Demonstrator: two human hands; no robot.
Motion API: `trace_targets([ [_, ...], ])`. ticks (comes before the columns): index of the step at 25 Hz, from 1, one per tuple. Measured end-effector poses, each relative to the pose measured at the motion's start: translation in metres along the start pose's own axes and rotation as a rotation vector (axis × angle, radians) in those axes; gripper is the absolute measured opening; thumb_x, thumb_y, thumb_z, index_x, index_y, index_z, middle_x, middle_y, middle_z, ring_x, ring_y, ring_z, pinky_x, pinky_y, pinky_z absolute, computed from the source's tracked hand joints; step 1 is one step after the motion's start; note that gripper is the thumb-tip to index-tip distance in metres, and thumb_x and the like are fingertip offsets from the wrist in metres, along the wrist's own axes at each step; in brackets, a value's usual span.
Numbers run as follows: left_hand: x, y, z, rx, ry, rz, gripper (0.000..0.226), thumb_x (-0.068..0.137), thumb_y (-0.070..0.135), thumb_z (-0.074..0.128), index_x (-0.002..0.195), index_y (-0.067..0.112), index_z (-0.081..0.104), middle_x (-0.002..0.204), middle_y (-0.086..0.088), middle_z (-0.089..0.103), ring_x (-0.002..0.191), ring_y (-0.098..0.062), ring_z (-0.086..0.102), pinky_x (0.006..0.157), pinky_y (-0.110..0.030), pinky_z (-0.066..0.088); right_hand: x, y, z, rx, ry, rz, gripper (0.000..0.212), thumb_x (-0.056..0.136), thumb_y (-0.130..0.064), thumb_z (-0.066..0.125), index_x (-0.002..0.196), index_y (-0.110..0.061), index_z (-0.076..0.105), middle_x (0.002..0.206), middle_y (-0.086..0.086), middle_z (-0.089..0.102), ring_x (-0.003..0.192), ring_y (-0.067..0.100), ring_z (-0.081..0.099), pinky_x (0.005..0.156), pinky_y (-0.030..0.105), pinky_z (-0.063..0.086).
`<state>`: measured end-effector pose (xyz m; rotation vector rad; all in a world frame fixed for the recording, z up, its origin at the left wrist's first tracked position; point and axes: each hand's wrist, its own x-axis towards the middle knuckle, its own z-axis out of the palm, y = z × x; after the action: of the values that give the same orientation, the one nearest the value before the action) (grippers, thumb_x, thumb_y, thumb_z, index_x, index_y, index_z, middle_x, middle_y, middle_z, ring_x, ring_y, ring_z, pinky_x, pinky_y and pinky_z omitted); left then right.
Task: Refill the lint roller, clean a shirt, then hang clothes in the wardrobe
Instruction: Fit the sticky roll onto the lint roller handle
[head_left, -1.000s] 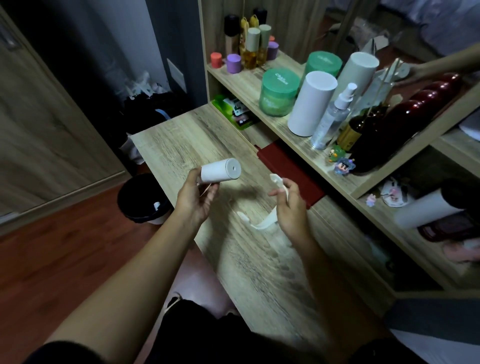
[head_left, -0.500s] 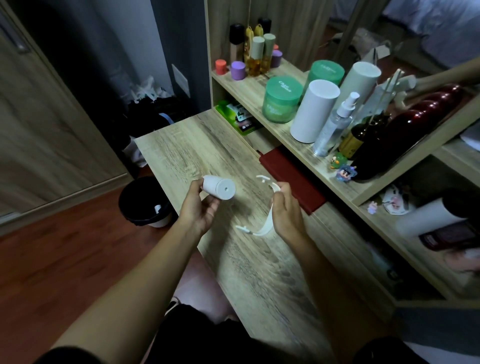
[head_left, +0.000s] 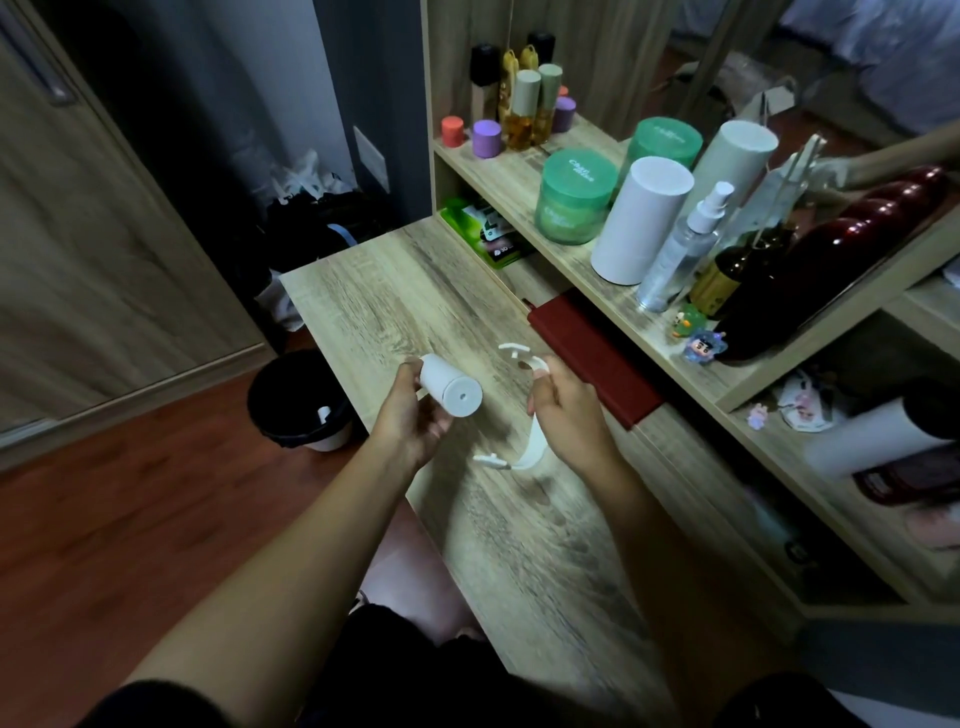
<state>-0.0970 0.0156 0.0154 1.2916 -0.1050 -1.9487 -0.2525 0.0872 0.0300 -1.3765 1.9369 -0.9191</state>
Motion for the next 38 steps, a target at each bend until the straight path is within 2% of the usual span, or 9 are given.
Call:
trace_targets([
  [4, 0.004, -0.005, 0.004, 0.022, -0.053, -0.016, 0.024, 0.092, 0.03, 0.045, 0.107, 0.011, 0.047, 0.081, -0.011, 0.056, 0.07, -0.021, 0.057, 0.058, -0.029, 0.053, 0.007, -0.007, -0.009, -0.019, -0.059, -0.035, 0.032, 0.096, -0.017, 0.038, 0.122, -0.025, 0.055, 0.076, 0.023, 0.063, 0.058, 0.028, 0.053, 0.048, 0.027, 0.034],
  [7, 0.003, -0.007, 0.008, -0.01, -0.106, -0.053, 0.023, 0.092, 0.032, 0.042, 0.101, 0.013, 0.05, 0.068, -0.013, 0.066, 0.068, -0.02, 0.058, 0.061, -0.028, 0.048, 0.009, -0.006, -0.009, -0.072, -0.025, -0.127, 0.032, 0.097, -0.02, 0.039, 0.125, -0.02, 0.054, 0.071, 0.017, 0.064, 0.056, 0.024, 0.054, 0.051, 0.029, 0.036],
  [9, 0.001, -0.011, 0.013, -0.035, -0.124, -0.058, 0.026, 0.093, 0.035, 0.042, 0.103, 0.012, 0.05, 0.071, -0.01, 0.064, 0.067, -0.02, 0.057, 0.059, -0.028, 0.049, 0.009, -0.007, -0.01, -0.163, 0.024, -0.169, 0.035, 0.097, -0.025, 0.036, 0.127, -0.019, 0.053, 0.07, 0.01, 0.063, 0.062, 0.025, 0.056, 0.057, 0.029, 0.035],
  [14, -0.003, -0.018, 0.024, 0.068, -0.089, 0.1, 0.028, 0.095, 0.034, 0.044, 0.115, 0.014, 0.047, 0.084, -0.008, 0.056, 0.063, -0.021, 0.056, 0.048, -0.025, 0.05, 0.006, -0.017, -0.013, -0.343, 0.067, -0.105, 0.034, 0.097, -0.036, 0.035, 0.128, -0.035, 0.049, 0.098, 0.007, 0.07, 0.093, 0.032, 0.062, 0.073, 0.037, 0.042],
  [22, -0.01, -0.027, 0.024, 0.262, -0.216, 0.236, 0.021, 0.097, 0.032, 0.045, 0.114, 0.02, 0.045, 0.094, -0.008, 0.061, 0.068, -0.021, 0.058, 0.059, -0.029, 0.054, 0.01, -0.022, -0.012, -0.308, 0.05, -0.057, 0.038, 0.098, -0.044, 0.028, 0.125, -0.032, 0.053, 0.103, 0.008, 0.07, 0.099, 0.034, 0.061, 0.069, 0.034, 0.04],
  [29, -0.017, -0.03, 0.026, 0.525, -0.215, 0.311, 0.031, 0.096, 0.034, 0.044, 0.126, 0.026, 0.042, 0.093, -0.006, 0.06, 0.063, -0.023, 0.061, 0.056, -0.031, 0.052, 0.008, -0.03, -0.008, -0.333, 0.074, 0.042, 0.037, 0.098, -0.043, 0.03, 0.119, -0.029, 0.057, 0.105, 0.008, 0.069, 0.1, 0.033, 0.059, 0.068, 0.031, 0.033],
  [33, -0.028, -0.027, 0.028, 0.581, -0.274, 0.309, 0.049, 0.086, 0.008, 0.058, 0.124, 0.032, 0.039, 0.083, -0.01, 0.055, 0.052, -0.023, 0.053, 0.048, -0.027, 0.047, 0.01, -0.037, -0.002, -0.311, 0.097, 0.09, 0.038, 0.097, -0.044, 0.032, 0.111, -0.024, 0.06, 0.105, 0.011, 0.068, 0.1, 0.036, 0.058, 0.068, 0.032, 0.032],
  [36, -0.029, -0.022, 0.027, 0.621, -0.289, 0.303, 0.063, 0.077, -0.012, 0.05, 0.112, 0.04, 0.041, 0.078, -0.014, 0.05, 0.048, -0.021, 0.047, 0.045, -0.025, 0.043, 0.011, -0.041, 0.002, -0.299, 0.104, 0.11, 0.039, 0.097, -0.044, 0.03, 0.107, -0.02, 0.059, 0.103, 0.012, 0.068, 0.099, 0.035, 0.058, 0.069, 0.034, 0.032],
  [38, -0.028, -0.018, 0.026, 0.669, -0.272, 0.306, 0.068, 0.075, -0.015, 0.047, 0.121, 0.033, 0.037, 0.074, -0.014, 0.049, 0.044, -0.02, 0.045, 0.043, -0.024, 0.042, 0.011, -0.042, 0.004, -0.278, 0.1, 0.127, 0.039, 0.097, -0.043, 0.029, 0.108, -0.021, 0.059, 0.103, 0.011, 0.068, 0.099, 0.034, 0.059, 0.071, 0.035, 0.034],
])
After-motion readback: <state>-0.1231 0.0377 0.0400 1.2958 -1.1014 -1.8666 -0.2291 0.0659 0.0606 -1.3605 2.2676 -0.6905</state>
